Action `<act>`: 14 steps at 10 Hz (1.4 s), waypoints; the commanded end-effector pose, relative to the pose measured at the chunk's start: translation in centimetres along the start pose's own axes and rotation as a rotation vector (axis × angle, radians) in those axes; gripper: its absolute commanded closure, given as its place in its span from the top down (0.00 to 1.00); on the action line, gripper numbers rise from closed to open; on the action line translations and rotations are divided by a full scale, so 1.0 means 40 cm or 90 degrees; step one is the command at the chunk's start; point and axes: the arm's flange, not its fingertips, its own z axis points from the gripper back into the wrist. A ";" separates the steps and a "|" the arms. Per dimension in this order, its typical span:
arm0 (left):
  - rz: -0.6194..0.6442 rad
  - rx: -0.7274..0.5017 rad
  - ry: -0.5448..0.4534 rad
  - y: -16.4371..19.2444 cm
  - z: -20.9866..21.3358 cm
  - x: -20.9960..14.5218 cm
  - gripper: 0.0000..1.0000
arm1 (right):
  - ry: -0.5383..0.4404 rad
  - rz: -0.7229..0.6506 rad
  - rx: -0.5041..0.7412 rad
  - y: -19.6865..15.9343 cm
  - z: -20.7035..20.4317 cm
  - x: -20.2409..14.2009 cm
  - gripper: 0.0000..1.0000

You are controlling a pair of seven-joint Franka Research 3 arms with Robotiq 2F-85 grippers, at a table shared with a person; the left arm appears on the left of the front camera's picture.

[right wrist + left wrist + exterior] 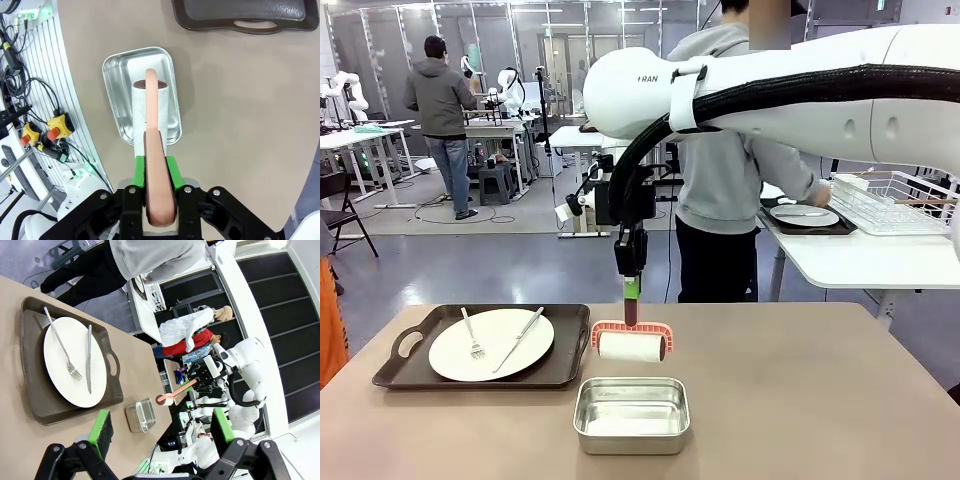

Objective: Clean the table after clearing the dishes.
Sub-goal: When the left (or right) Handle tray is removed, use the left hand (or right hand) to clean the left (or right) side of the table with the Lint Roller.

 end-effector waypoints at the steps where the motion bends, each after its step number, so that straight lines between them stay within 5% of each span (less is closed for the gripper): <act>1: -0.002 -0.007 0.001 -0.006 0.007 -0.004 1.00 | -0.008 0.005 0.004 0.006 0.007 0.002 0.00; 2: -0.002 -0.007 0.001 -0.006 0.007 -0.004 1.00 | 0.000 0.000 0.000 0.000 0.000 0.000 0.21; 7: -0.002 -0.007 0.001 -0.006 0.007 -0.004 1.00 | -0.303 -0.529 0.073 -0.095 -0.036 -0.420 0.21; 10: -0.002 -0.007 0.001 -0.006 0.007 -0.004 1.00 | -0.458 -0.767 0.110 -0.144 -0.125 -0.616 0.21; 12: -0.002 -0.007 0.001 -0.006 0.007 -0.004 1.00 | -0.531 -0.851 0.193 -0.198 -0.181 -0.687 0.21; 14: -0.002 -0.007 0.001 -0.006 0.007 -0.004 1.00 | -0.524 -0.880 0.227 -0.238 -0.233 -0.706 0.21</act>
